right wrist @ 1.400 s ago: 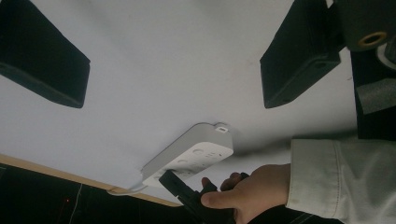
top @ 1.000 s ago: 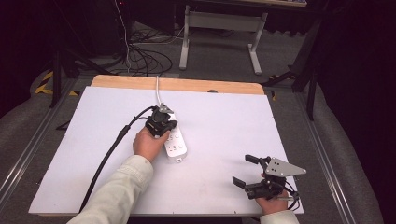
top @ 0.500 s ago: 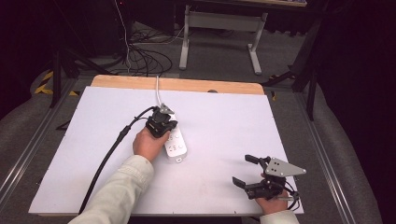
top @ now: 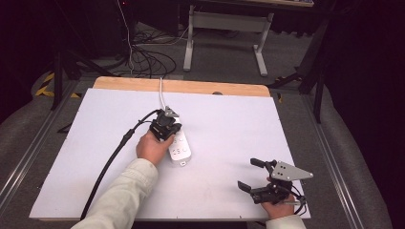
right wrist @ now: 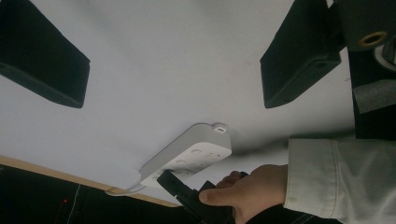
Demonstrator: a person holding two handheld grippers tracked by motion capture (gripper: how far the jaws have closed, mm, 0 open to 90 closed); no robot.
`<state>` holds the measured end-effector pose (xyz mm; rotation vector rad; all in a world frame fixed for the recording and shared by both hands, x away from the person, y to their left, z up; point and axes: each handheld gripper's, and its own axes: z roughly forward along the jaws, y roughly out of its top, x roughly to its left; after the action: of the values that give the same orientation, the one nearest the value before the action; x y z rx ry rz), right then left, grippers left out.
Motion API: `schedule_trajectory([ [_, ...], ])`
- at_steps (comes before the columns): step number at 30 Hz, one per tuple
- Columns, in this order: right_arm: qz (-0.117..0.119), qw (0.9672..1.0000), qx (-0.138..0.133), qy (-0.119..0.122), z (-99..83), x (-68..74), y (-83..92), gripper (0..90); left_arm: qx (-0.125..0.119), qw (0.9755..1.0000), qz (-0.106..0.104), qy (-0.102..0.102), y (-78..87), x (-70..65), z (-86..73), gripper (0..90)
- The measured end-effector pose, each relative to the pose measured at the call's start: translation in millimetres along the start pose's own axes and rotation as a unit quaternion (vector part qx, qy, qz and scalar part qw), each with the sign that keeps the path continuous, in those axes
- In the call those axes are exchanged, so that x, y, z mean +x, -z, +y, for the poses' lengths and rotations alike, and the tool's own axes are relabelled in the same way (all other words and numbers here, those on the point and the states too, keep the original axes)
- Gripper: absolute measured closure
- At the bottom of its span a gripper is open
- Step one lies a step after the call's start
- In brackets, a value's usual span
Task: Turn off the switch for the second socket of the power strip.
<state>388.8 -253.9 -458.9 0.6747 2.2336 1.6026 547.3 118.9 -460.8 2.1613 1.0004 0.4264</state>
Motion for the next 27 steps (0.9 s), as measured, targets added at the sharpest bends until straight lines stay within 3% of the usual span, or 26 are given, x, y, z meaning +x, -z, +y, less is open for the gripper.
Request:
schedule_trajectory([
  [9,0.001,1.0,0.0,0.0,-0.1,-0.1,0.1,8.5,0.003,1.0,0.002,0.005,-0.2,0.3,0.3,90.0],
  [14,-0.001,1.0,0.0,-0.002,-0.2,-0.6,0.8,8.5,0.011,0.9998,-0.007,0.014,5.1,3.1,3.9,90.0],
  [17,-0.001,1.0,-0.002,-0.003,-0.1,-0.7,0.6,8.5,-0.001,0.9999,-0.009,0.009,11.5,2.7,5.0,90.0],
  [20,-0.001,1.0,-0.001,-0.003,0.0,-0.1,0.5,8.5,-0.018,0.9994,-0.023,0.019,20.7,2.0,9.3,90.0],
  [27,-0.003,1.0,-0.001,-0.004,-0.2,-0.4,0.7,8.5,-0.031,0.9991,-0.021,0.019,36.0,3.4,13.9,90.0],
])
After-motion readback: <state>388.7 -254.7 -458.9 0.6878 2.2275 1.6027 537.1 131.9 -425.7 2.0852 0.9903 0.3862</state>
